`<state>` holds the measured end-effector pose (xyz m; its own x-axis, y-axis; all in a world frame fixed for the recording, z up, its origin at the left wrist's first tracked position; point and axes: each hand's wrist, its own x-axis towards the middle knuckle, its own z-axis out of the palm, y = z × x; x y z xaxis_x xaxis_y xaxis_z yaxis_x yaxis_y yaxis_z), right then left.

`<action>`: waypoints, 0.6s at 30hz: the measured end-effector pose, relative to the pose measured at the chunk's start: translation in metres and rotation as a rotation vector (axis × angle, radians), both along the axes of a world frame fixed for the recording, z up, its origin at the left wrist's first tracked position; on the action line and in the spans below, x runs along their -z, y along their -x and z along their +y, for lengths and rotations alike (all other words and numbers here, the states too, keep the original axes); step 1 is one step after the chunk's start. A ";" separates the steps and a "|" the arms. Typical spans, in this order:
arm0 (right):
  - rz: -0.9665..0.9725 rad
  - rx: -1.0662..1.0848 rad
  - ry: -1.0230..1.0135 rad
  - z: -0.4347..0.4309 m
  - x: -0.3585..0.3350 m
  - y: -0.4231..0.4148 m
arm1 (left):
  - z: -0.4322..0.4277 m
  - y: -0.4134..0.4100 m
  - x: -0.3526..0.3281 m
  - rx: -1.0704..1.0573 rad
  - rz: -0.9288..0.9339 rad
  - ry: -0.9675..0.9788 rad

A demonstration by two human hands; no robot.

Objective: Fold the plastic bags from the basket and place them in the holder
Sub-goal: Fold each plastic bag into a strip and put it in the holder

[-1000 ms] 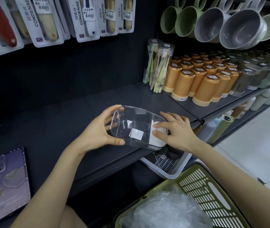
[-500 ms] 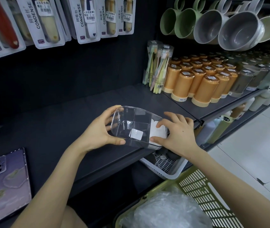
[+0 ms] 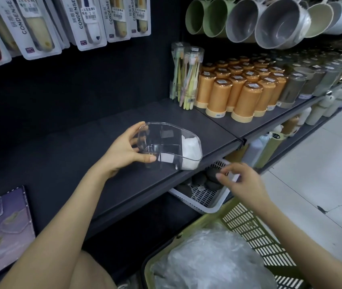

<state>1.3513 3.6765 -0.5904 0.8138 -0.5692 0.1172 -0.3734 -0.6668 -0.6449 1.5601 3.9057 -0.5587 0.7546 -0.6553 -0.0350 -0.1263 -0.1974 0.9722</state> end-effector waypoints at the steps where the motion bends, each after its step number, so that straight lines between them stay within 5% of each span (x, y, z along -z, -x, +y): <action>1: 0.048 0.021 -0.050 0.001 0.016 0.010 | -0.004 -0.002 0.000 -0.003 0.003 -0.011; 12: 0.555 0.082 -0.237 0.038 0.157 0.072 | -0.027 -0.015 0.004 -0.105 0.029 -0.063; 18: 0.850 -0.122 -0.018 0.054 0.207 0.070 | 0.007 0.040 0.045 -0.086 -0.541 -0.596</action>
